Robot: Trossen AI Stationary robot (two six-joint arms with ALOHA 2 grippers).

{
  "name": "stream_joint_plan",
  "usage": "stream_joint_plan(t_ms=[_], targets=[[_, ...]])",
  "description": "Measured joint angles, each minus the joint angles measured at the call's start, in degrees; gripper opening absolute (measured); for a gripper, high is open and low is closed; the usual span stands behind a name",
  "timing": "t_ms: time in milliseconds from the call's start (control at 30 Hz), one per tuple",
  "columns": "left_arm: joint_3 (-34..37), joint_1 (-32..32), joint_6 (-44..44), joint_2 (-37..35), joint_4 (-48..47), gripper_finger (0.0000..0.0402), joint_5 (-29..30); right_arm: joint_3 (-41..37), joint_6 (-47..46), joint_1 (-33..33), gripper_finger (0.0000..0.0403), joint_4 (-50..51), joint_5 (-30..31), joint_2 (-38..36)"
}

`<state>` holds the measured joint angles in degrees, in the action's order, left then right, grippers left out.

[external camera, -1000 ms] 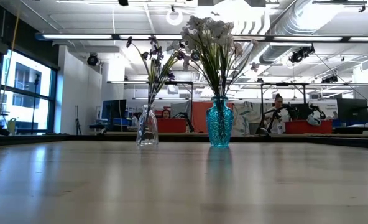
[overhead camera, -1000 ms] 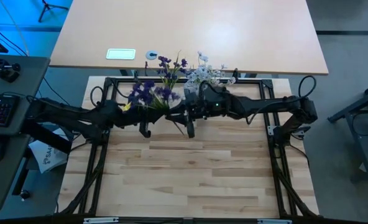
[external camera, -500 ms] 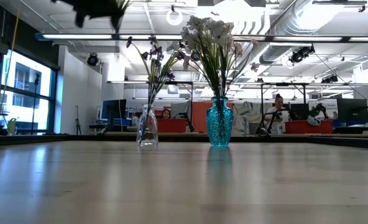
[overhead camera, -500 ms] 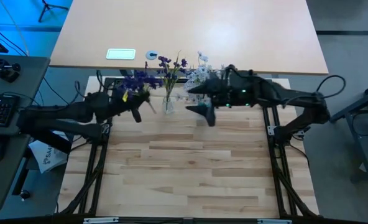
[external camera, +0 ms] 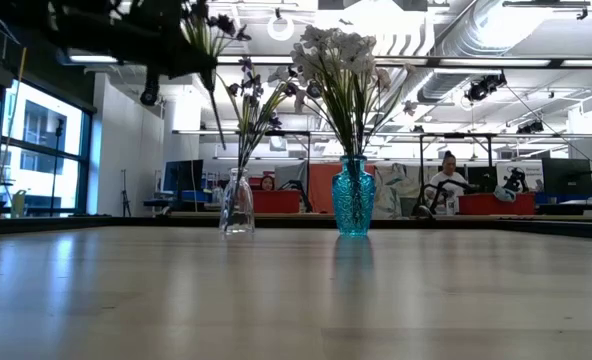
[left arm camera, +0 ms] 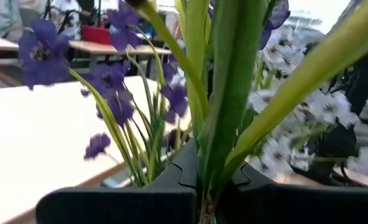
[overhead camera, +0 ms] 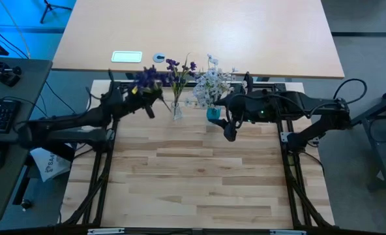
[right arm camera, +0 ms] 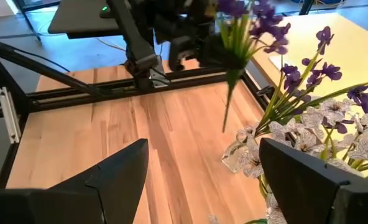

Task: Sort flowers into vase by color
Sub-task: Put the purple flowers into the transparent vase

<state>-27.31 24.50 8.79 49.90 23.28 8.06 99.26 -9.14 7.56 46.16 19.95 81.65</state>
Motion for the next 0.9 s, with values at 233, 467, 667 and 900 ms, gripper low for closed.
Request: stream_joint_plan(t_ms=[233,467,667,900], targets=[[0.0,8.5,0.4,7.0,10.1,0.0,-7.7,0.0,-1.8,0.0,0.0303,0.9,0.4,0.0],[0.0,8.9,-0.8,12.6,11.3,0.0,-7.9,0.0,-3.0,0.0,0.0302,1.7,1.3,0.0],[0.0,8.9,-1.0,16.0,15.5,0.0,-8.0,0.0,-4.0,0.0,0.0302,1.7,1.3,0.0],[0.0,8.9,-1.4,17.3,14.0,0.0011,-10.1,0.0,-4.2,0.0,0.0302,1.7,1.3,0.0]])
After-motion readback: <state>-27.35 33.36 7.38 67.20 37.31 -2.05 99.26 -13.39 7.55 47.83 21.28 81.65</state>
